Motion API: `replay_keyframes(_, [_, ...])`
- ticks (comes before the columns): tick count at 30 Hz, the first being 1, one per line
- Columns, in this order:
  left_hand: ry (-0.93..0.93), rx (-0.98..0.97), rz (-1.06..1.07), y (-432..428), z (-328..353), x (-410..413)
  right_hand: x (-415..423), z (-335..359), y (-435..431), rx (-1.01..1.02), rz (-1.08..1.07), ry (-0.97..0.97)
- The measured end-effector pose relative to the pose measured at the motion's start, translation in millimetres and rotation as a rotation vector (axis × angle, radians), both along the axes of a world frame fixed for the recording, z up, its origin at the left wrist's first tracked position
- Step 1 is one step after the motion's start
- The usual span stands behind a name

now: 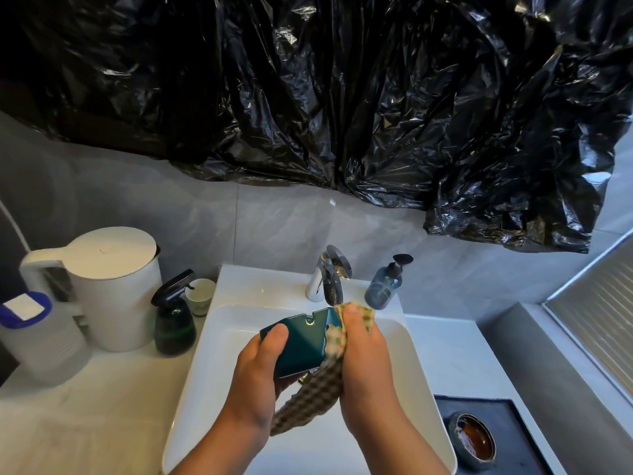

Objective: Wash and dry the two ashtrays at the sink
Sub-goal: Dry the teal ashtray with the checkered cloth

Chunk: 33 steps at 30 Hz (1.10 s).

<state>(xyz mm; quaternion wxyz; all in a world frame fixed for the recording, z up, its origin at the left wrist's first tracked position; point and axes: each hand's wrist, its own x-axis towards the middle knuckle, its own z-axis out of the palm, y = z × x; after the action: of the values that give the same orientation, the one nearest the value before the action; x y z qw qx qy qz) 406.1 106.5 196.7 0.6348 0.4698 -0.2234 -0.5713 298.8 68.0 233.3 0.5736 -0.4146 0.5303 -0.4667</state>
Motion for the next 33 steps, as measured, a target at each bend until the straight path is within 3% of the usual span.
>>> replay_keyframes(6, [-0.085, 0.004, 0.009, 2, 2, -1, 2, -1, 10, -0.091, 0.103, 0.128])
replay_keyframes(11, [-0.192, -0.012, 0.04, 6, 8, -2, 2, -4, 4, 0.007, 0.03, 0.089])
replay_keyframes(15, [-0.067, 0.068, 0.041, 4, 11, -6, 0, -5, 2, 0.034, 0.002, 0.044])
replay_keyframes(20, [0.085, 0.157, -0.066, 4, 20, -5, 11, -11, 18, -0.149, 0.027, 0.209])
replay_keyframes(26, [-0.2, 0.059, -0.119, 6, 26, -5, 3, -10, 16, -0.096, 0.021, 0.086])
replay_keyframes(29, [-0.15, -0.03, -0.224, 6, 28, -2, 2, -10, 17, -0.073, 0.013, 0.048])
replay_keyframes(33, [-0.07, -0.095, -0.372, 6, 24, 4, -1, -5, 14, -0.114, 0.04, 0.166])
